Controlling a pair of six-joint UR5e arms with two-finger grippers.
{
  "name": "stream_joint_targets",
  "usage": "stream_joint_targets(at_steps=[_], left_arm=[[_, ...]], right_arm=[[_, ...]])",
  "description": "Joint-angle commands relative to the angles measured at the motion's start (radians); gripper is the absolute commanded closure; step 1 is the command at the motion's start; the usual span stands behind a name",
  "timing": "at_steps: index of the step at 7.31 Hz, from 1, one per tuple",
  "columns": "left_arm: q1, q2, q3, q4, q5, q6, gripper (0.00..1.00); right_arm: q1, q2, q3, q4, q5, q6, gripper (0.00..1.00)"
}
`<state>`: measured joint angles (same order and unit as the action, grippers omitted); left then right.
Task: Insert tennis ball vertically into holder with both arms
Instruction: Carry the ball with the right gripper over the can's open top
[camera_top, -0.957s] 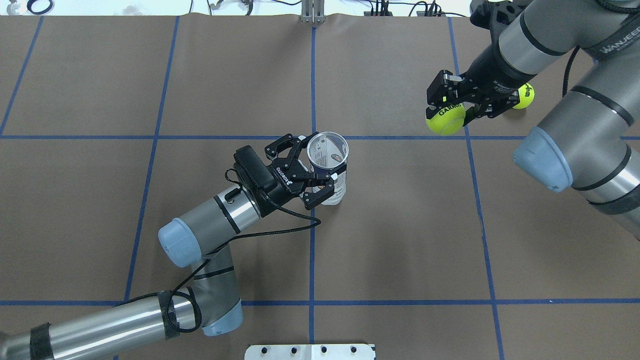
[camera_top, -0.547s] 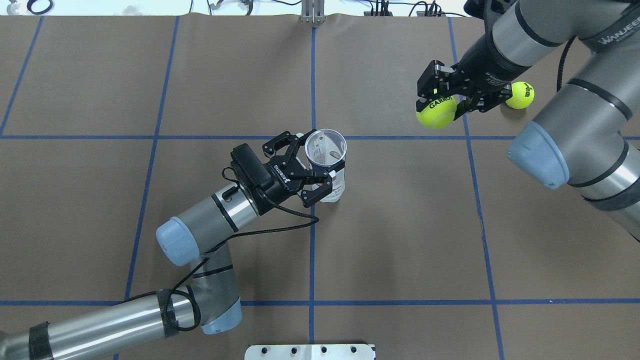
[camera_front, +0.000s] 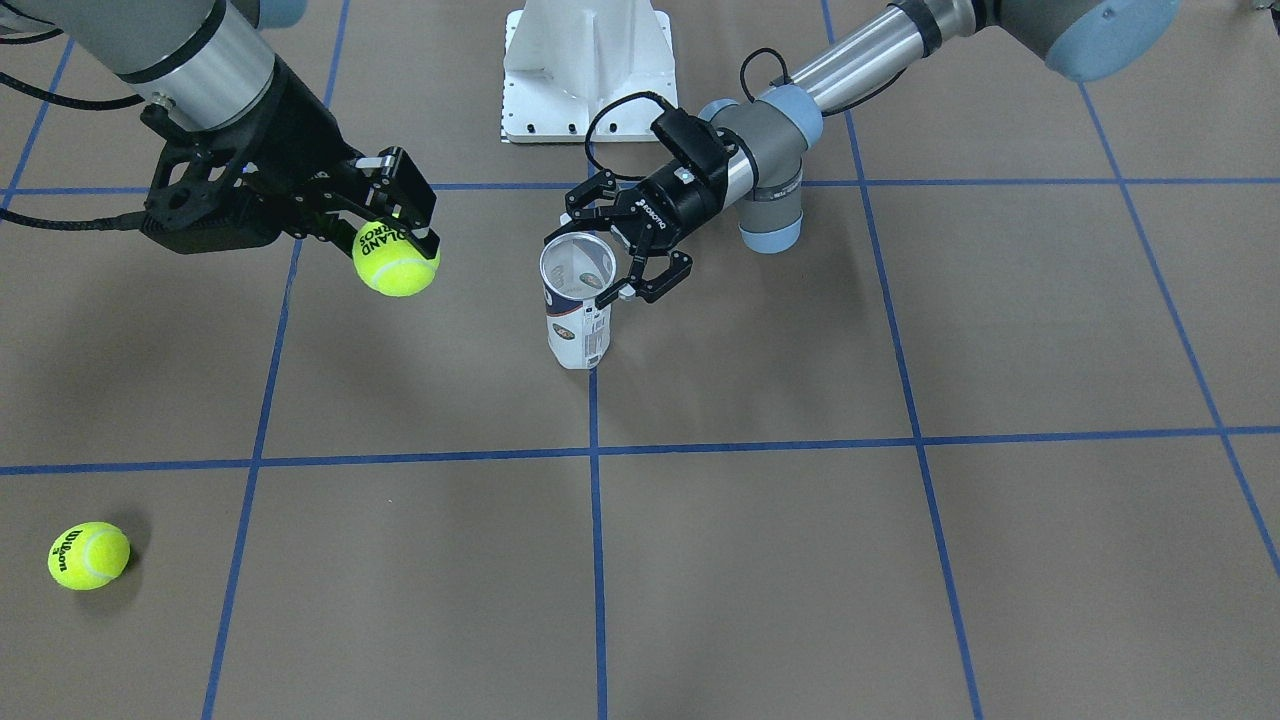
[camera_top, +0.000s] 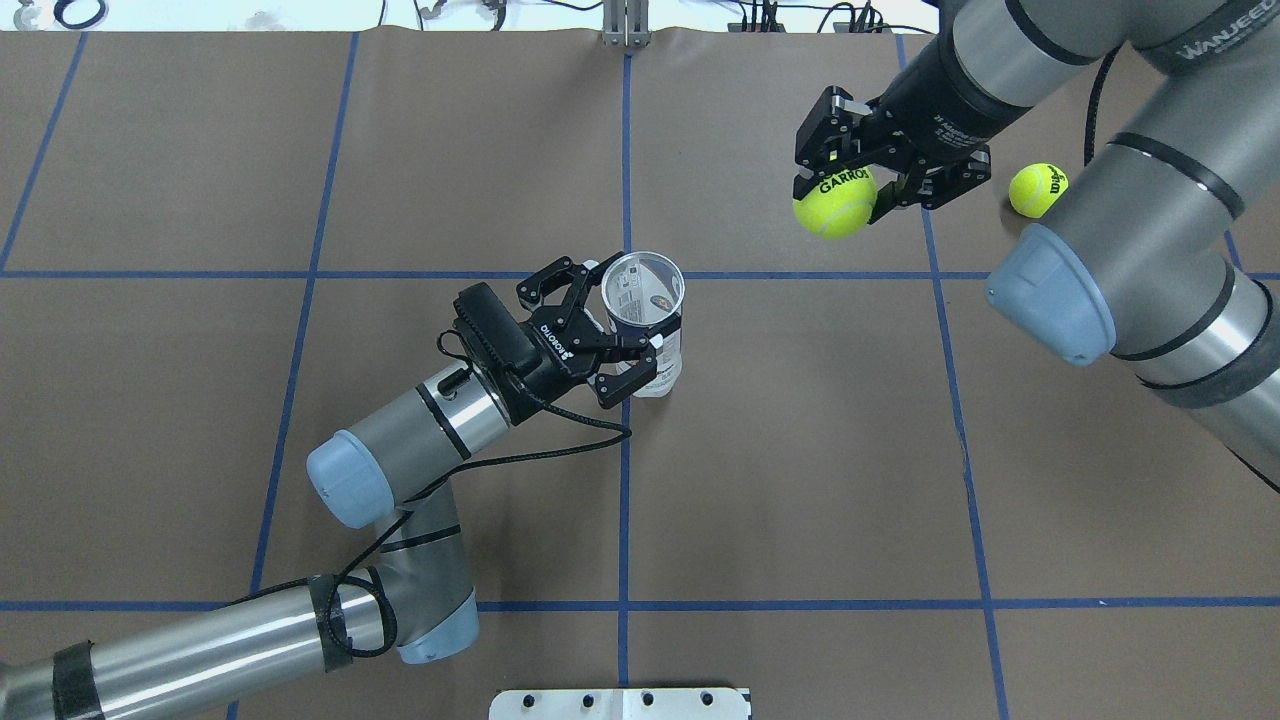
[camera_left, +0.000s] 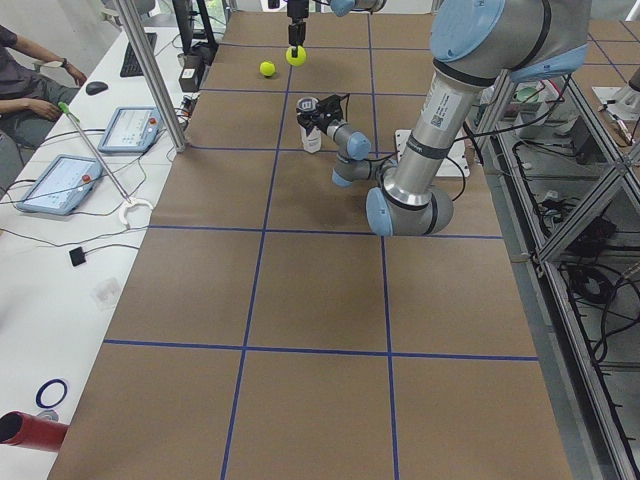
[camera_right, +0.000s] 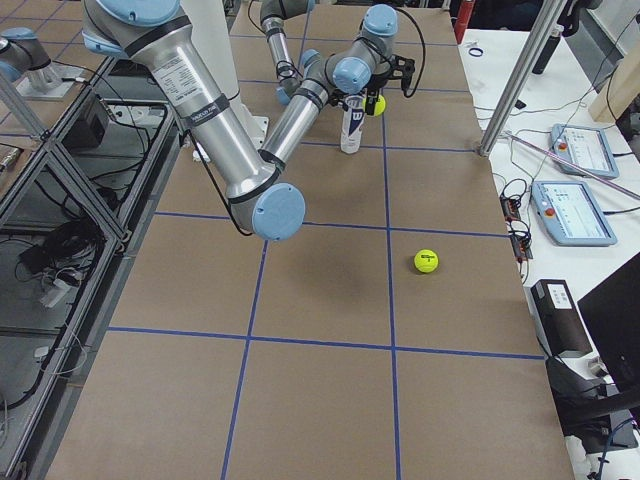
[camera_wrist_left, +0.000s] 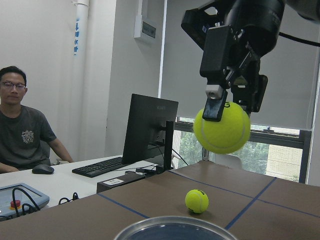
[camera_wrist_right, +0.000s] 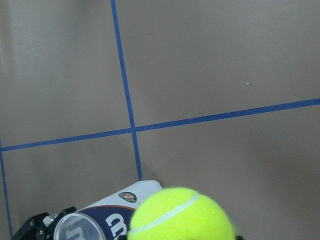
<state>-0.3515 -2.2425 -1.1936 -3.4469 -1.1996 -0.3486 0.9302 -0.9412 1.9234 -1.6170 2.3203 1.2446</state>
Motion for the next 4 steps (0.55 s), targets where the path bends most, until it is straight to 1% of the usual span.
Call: stream_joint_targets(at_steps=[1,3,4], left_arm=[[0.003,0.001,0.000,0.000,0.000,-0.001,0.10],[0.003,0.000,0.000,0.000,0.000,-0.001,0.05],[0.005,0.000,0.000,0.000,0.000,-0.001,0.04]], right_arm=[[-0.016,0.047,-0.003,0.000,-0.004,0.048,1.00],[-0.037,0.056,-0.006,0.002,-0.010,0.073,1.00],[-0.050,0.067,-0.012,0.002,-0.021,0.073,1.00]])
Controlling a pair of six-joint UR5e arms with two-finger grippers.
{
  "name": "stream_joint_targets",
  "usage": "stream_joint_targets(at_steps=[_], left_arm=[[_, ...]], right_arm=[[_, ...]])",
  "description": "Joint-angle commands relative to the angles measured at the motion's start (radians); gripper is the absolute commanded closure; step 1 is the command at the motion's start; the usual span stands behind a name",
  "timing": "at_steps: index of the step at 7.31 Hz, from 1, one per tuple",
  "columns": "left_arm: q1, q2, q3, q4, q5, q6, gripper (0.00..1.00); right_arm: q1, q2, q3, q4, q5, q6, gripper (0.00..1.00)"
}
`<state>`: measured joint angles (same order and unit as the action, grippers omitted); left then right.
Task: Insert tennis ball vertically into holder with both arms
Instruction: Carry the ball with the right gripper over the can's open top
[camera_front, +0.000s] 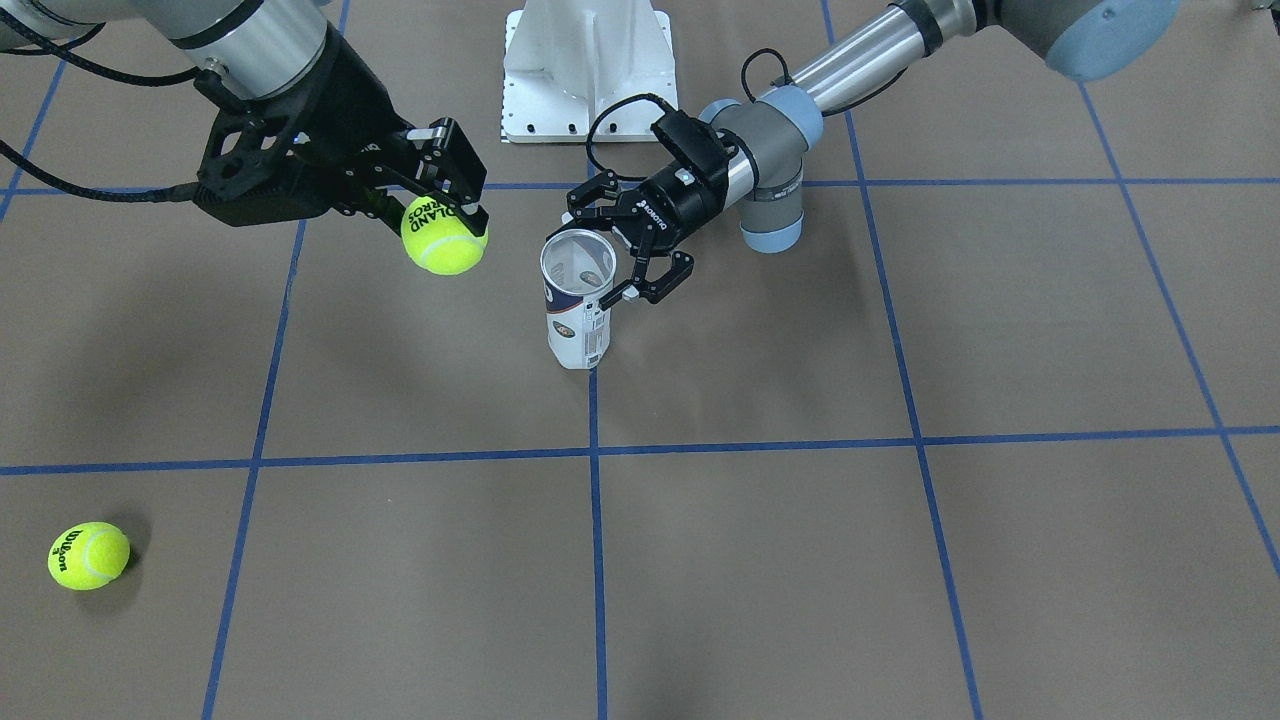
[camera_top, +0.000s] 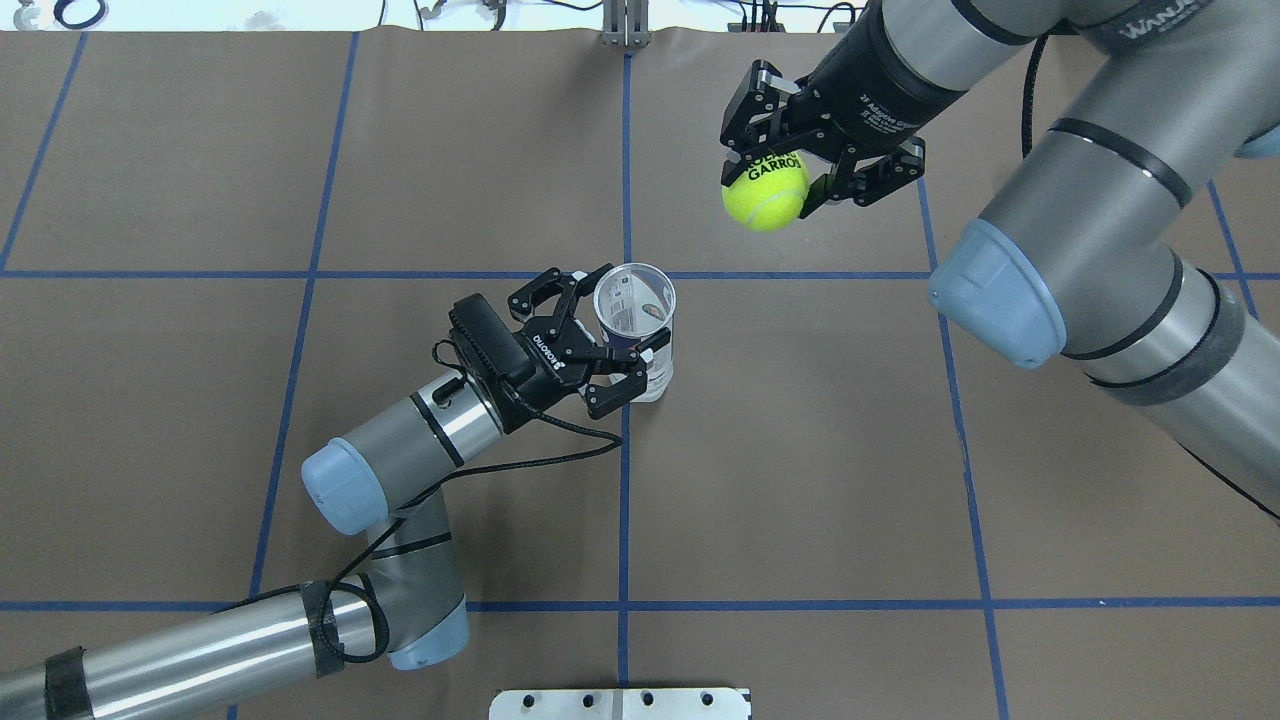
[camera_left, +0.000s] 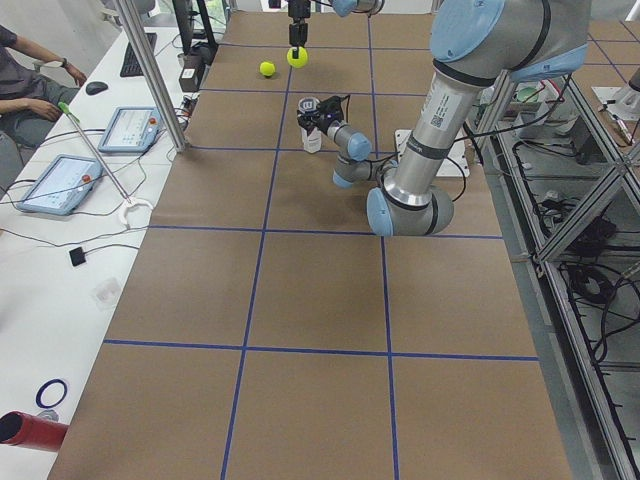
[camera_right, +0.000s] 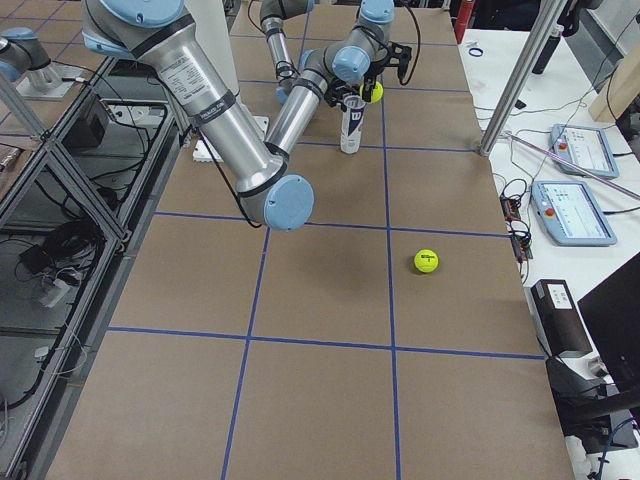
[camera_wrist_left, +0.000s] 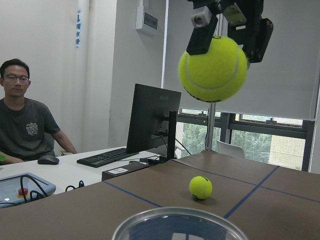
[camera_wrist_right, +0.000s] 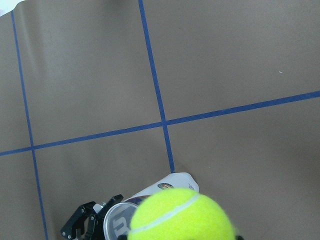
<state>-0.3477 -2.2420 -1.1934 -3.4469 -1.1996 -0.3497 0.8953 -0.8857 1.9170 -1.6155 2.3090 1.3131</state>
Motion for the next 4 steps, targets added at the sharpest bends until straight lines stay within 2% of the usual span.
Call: stream_joint_targets(at_steps=[1,2,4], left_arm=[[0.001,-0.001,0.000,0.000,0.000,0.000,0.05],[0.001,-0.002,0.000,0.000,0.000,0.000,0.05],[0.001,-0.001,0.000,0.000,0.000,0.000,0.06]], right_arm=[[-0.036,0.027,-0.018,0.002,-0.026,0.015,1.00],[-0.073,0.083,-0.060,0.002,-0.069,0.061,1.00],[-0.149,0.105,-0.069,0.003,-0.162,0.092,1.00]])
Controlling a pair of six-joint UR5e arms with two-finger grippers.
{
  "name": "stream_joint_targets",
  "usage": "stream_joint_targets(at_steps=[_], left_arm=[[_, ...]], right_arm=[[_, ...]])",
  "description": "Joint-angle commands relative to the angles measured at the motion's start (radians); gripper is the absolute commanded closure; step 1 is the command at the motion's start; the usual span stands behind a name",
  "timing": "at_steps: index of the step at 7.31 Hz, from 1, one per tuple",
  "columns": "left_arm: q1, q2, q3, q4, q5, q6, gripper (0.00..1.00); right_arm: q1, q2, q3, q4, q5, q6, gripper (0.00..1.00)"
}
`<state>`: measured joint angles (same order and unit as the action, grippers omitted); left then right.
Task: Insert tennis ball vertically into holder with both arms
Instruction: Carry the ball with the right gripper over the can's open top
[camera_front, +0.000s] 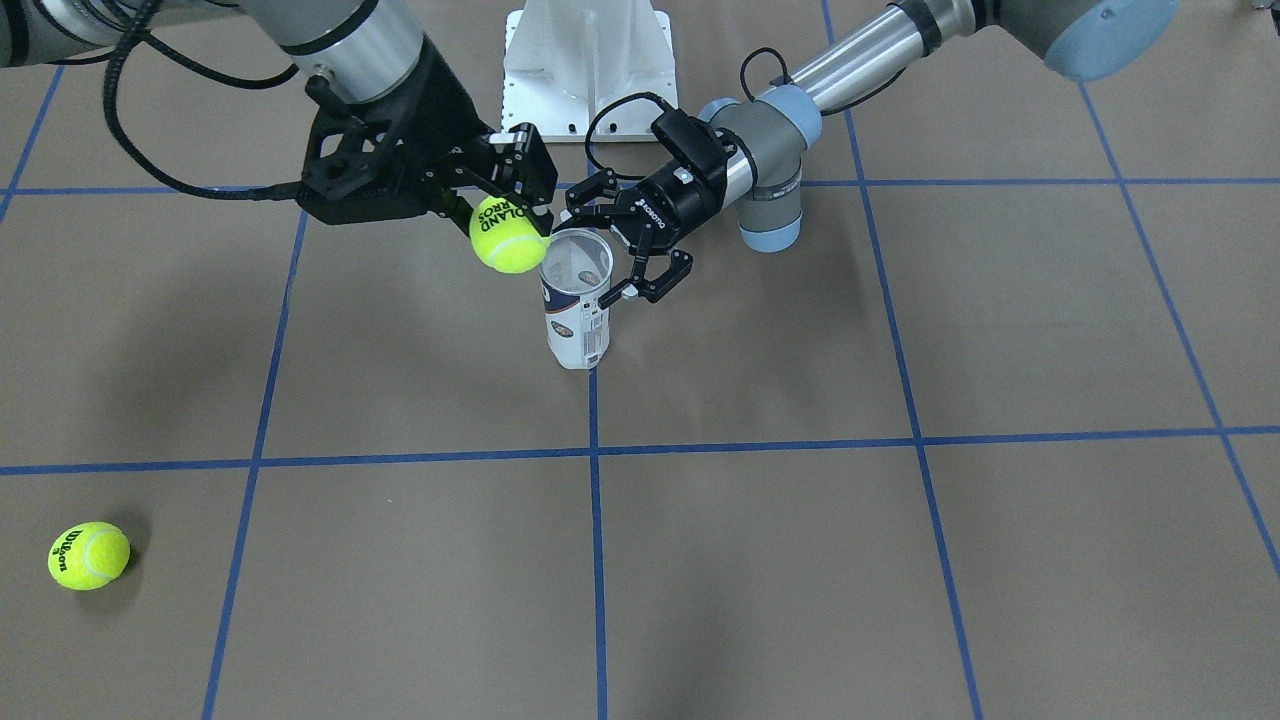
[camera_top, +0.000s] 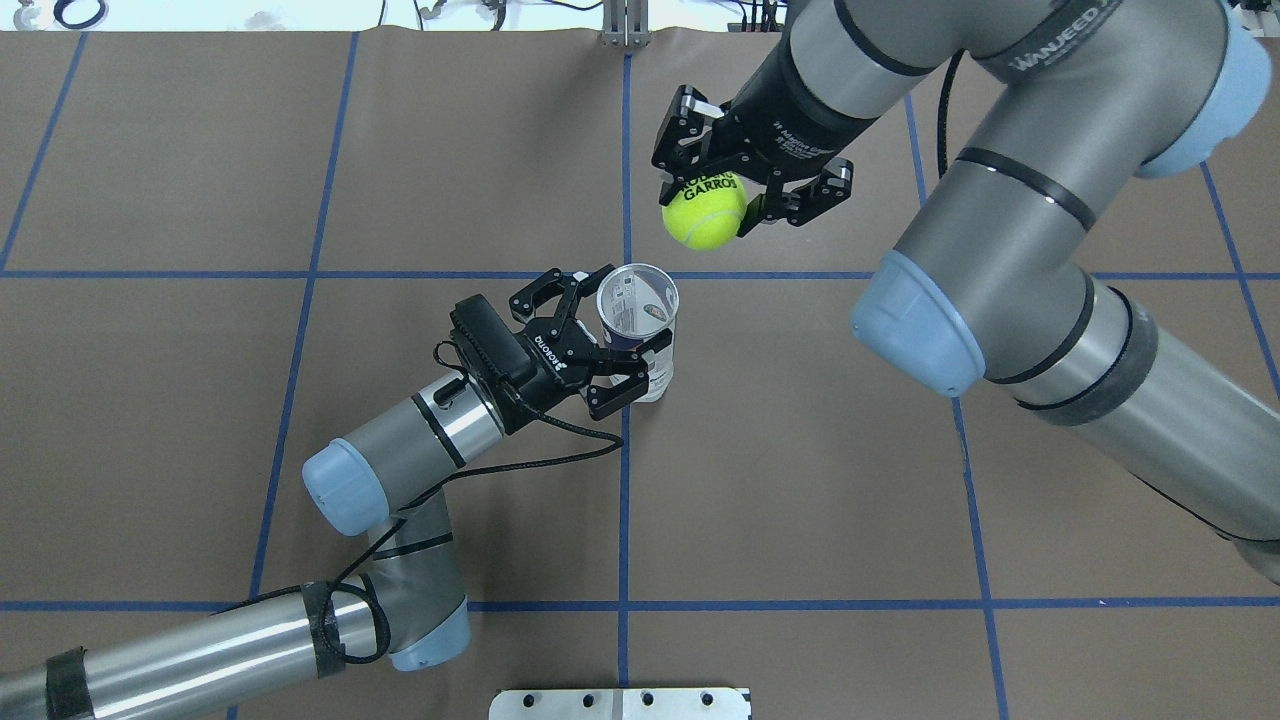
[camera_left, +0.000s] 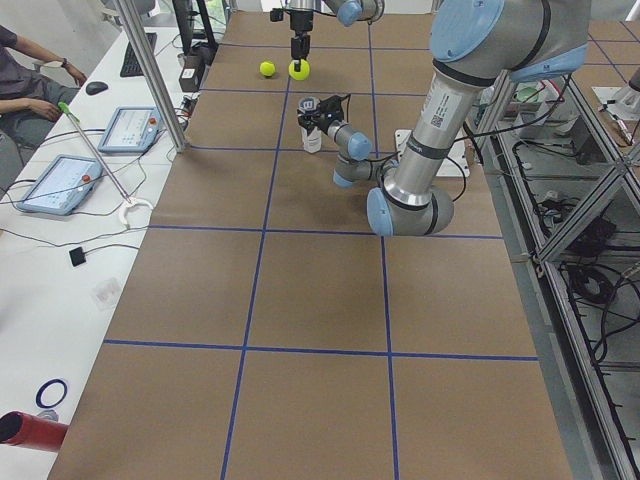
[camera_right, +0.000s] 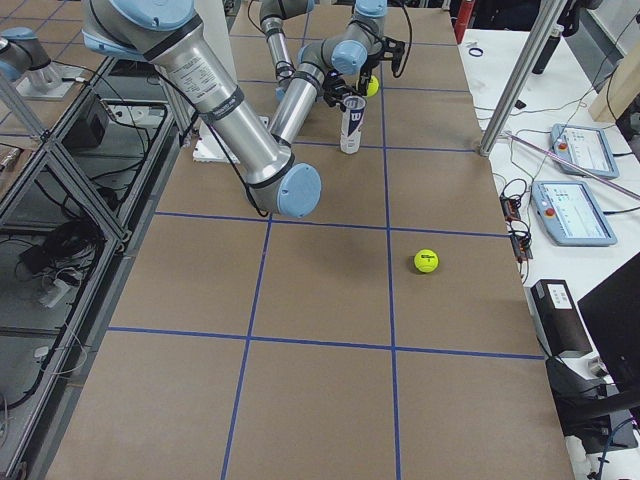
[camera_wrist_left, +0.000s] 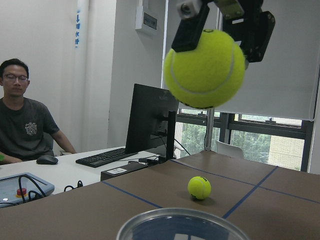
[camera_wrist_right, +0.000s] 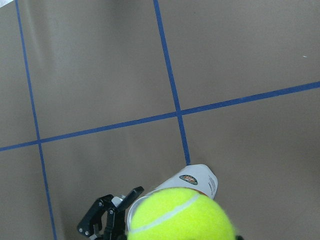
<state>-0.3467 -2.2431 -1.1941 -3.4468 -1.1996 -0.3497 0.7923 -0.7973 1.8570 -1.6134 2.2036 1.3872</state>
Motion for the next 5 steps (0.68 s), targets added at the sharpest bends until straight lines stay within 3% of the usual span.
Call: stream_joint_targets(at_steps=[1,5], left_arm=[[0.000,0.000,0.001,0.000,0.000,0.000,0.07],[0.000,0.000,0.001,0.000,0.000,0.000,0.09]], right_arm=[[-0.062,0.017,-0.010,0.001,-0.074,0.021,1.00],[-0.111,0.024,-0.039,0.001,-0.128,0.021,1.00]])
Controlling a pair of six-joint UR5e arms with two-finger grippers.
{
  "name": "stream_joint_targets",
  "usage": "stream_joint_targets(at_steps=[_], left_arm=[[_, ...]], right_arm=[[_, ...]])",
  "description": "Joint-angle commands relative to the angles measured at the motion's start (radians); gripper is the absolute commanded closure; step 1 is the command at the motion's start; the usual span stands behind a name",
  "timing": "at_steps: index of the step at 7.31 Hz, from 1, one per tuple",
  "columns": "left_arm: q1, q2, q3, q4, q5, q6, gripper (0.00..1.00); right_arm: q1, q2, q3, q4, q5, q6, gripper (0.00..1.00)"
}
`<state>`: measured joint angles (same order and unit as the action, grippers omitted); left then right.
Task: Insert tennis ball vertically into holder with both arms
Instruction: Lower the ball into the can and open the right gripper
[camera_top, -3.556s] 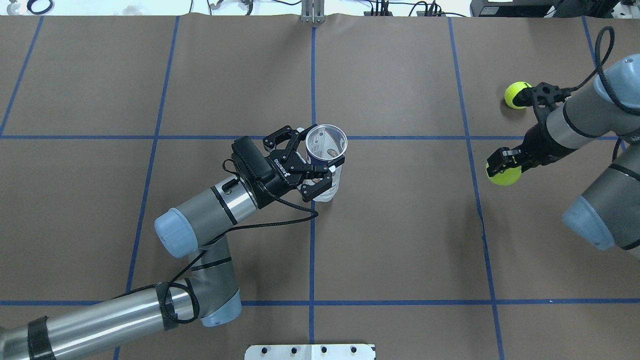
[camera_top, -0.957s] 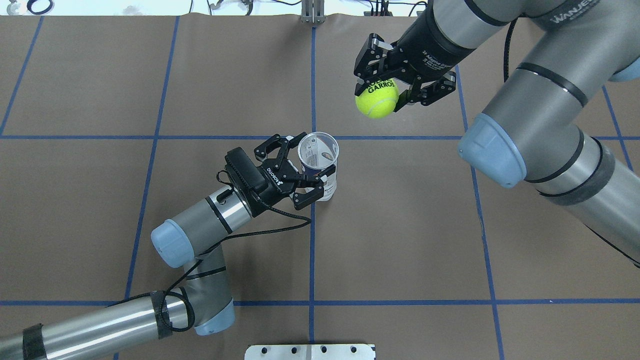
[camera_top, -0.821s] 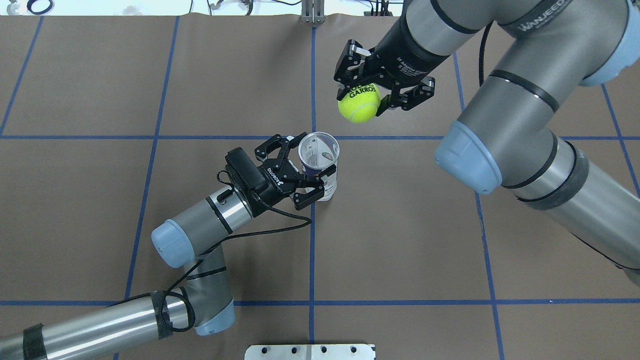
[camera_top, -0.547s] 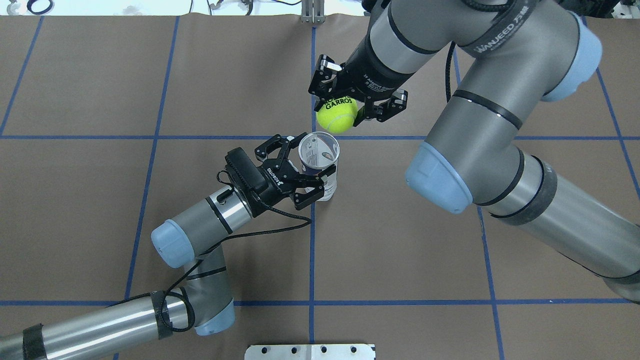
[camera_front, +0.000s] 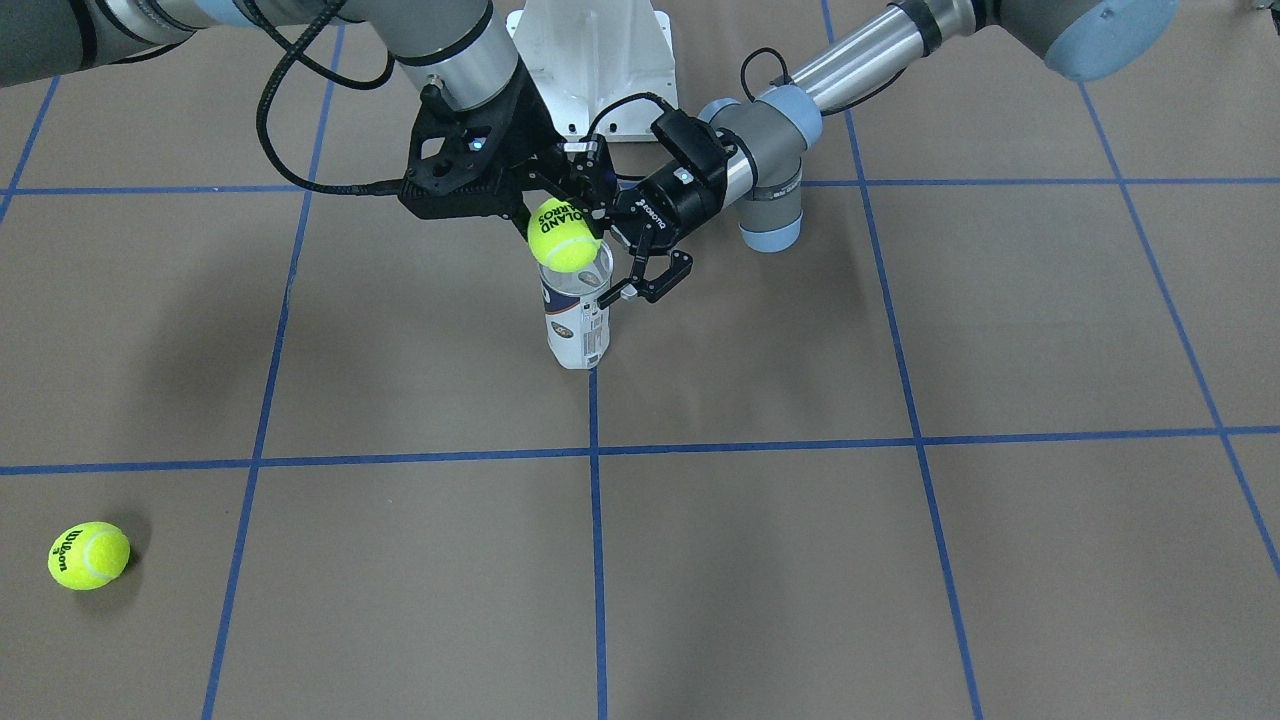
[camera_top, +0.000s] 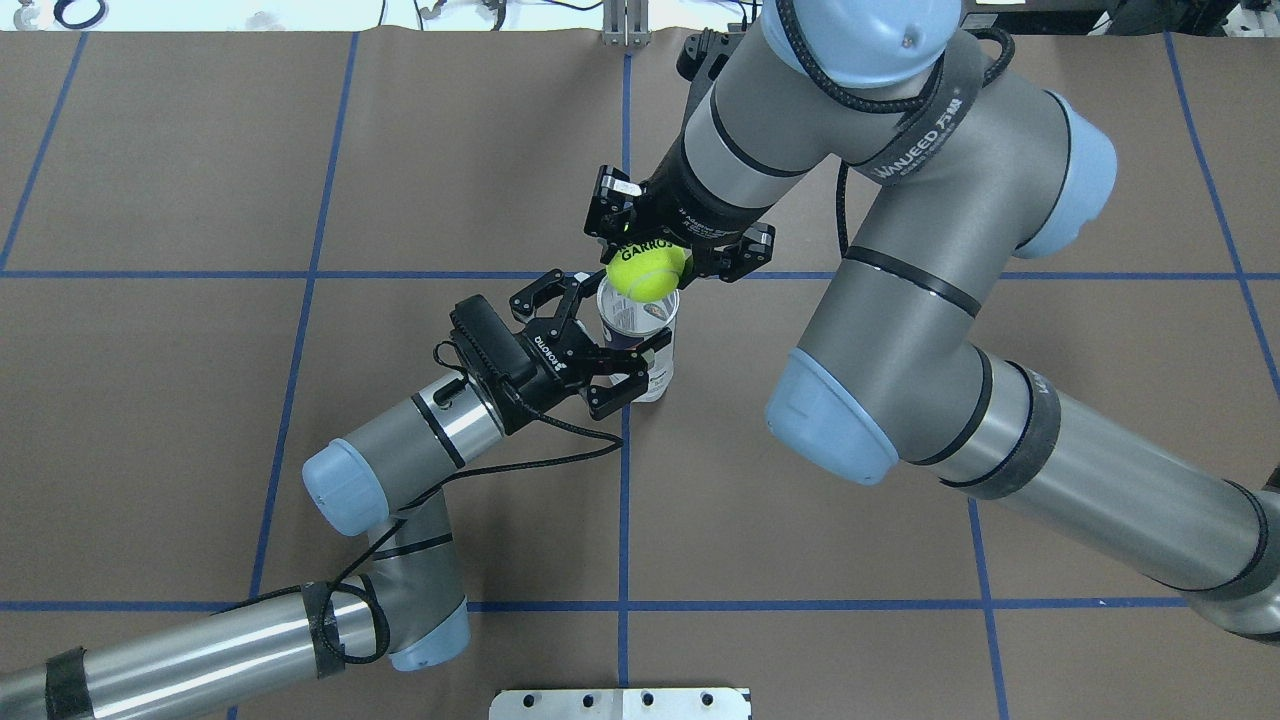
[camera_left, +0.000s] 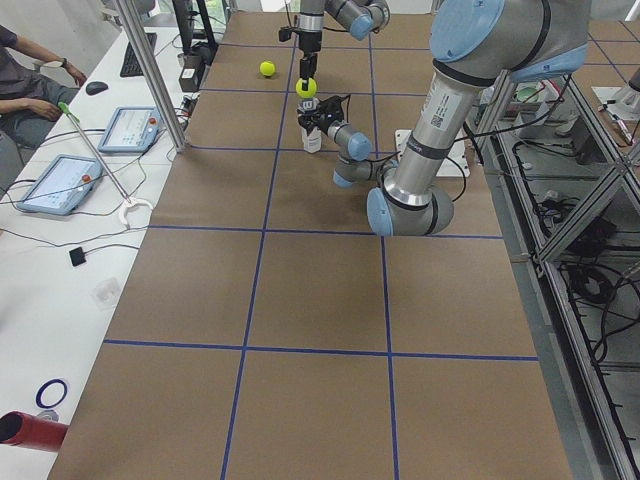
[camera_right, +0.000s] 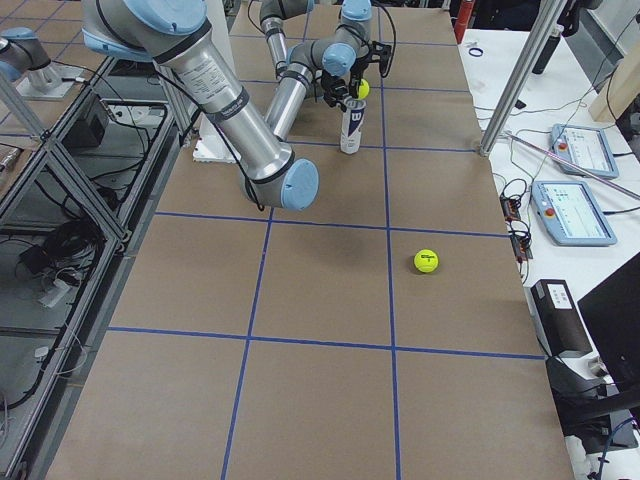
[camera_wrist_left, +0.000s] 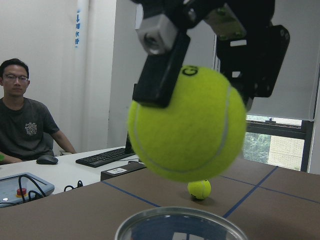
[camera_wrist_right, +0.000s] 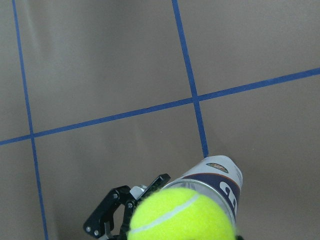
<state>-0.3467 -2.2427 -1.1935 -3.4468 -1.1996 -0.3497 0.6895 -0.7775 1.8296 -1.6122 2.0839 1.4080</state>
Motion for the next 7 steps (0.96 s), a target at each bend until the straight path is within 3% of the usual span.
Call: stream_joint_targets(at_steps=[1,3,4,5,7], left_arm=[[0.000,0.000,0.000,0.000,0.000,0.000,0.09],[0.000,0.002,0.000,0.000,0.000,0.000,0.11],[0.000,0.002,0.000,0.000,0.000,0.000,0.11],[0.000,0.002,0.000,0.000,0.000,0.000,0.11],[0.000,0.002,0.000,0.000,0.000,0.000,0.10]], right_arm=[[-0.010,0.007,-0.016,0.000,-0.008,-0.001,1.00],[-0.011,0.007,-0.023,0.000,-0.008,-0.001,1.00],[-0.011,0.006,-0.023,0.002,-0.008,-0.001,0.87],[-0.011,0.006,-0.027,0.002,-0.008,-0.001,0.57],[-0.015,0.006,-0.036,0.005,-0.008,-0.001,0.21]])
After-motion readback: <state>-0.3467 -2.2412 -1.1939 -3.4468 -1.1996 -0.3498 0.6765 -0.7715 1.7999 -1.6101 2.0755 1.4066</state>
